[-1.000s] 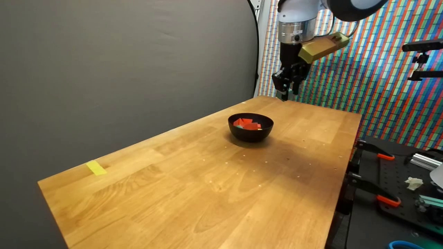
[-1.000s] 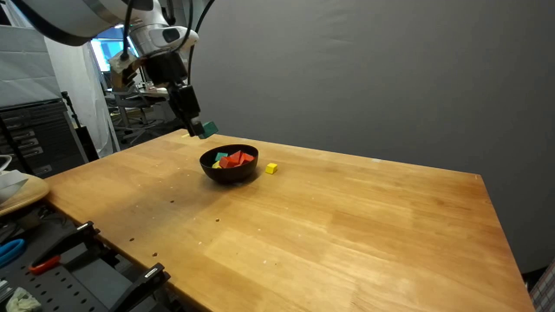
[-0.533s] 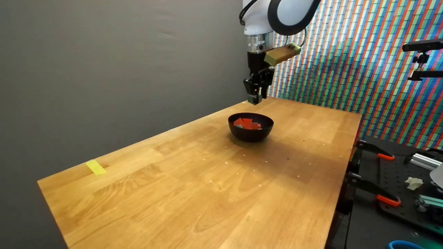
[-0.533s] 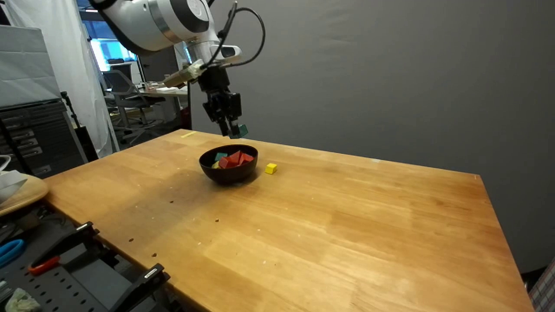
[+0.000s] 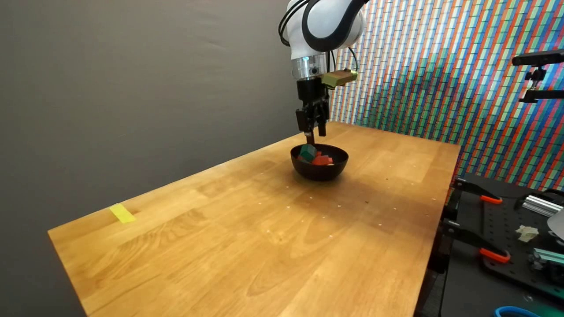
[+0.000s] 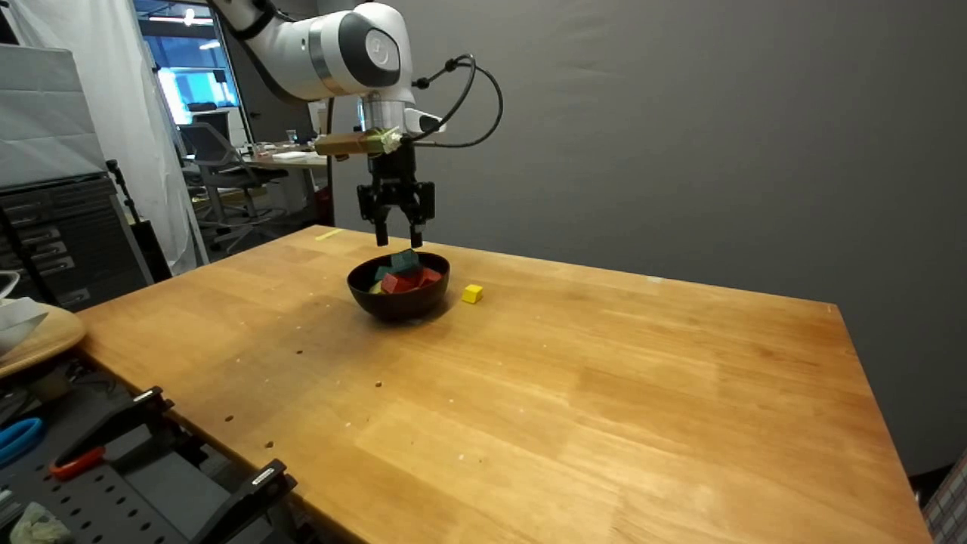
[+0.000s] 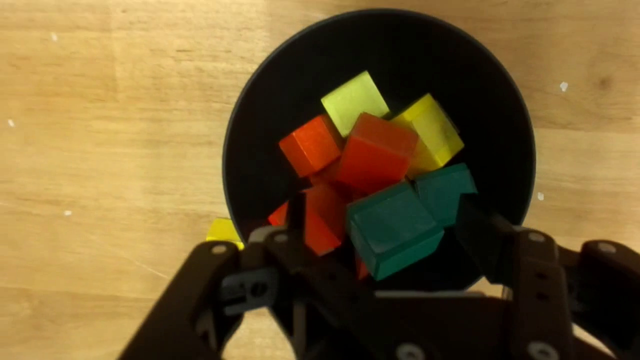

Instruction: Put all the blocks in the bowl one at a time except the right yellow block

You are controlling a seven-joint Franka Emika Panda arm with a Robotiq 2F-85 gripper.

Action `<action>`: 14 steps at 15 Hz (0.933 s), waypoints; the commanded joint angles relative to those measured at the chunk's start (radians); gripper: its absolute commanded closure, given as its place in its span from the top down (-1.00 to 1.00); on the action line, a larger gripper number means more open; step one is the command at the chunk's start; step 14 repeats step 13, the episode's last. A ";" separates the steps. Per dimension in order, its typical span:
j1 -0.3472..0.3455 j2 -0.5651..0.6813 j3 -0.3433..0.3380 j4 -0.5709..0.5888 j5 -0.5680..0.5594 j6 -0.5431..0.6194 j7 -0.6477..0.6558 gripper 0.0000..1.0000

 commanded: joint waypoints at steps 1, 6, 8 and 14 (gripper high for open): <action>0.033 -0.086 -0.020 -0.011 -0.045 -0.147 0.001 1.00; 0.081 -0.325 0.002 -0.130 -0.161 -0.290 0.051 0.99; 0.098 -0.431 0.020 -0.185 -0.199 -0.309 0.122 0.99; 0.086 -0.494 0.063 -0.196 -0.184 -0.336 0.198 1.00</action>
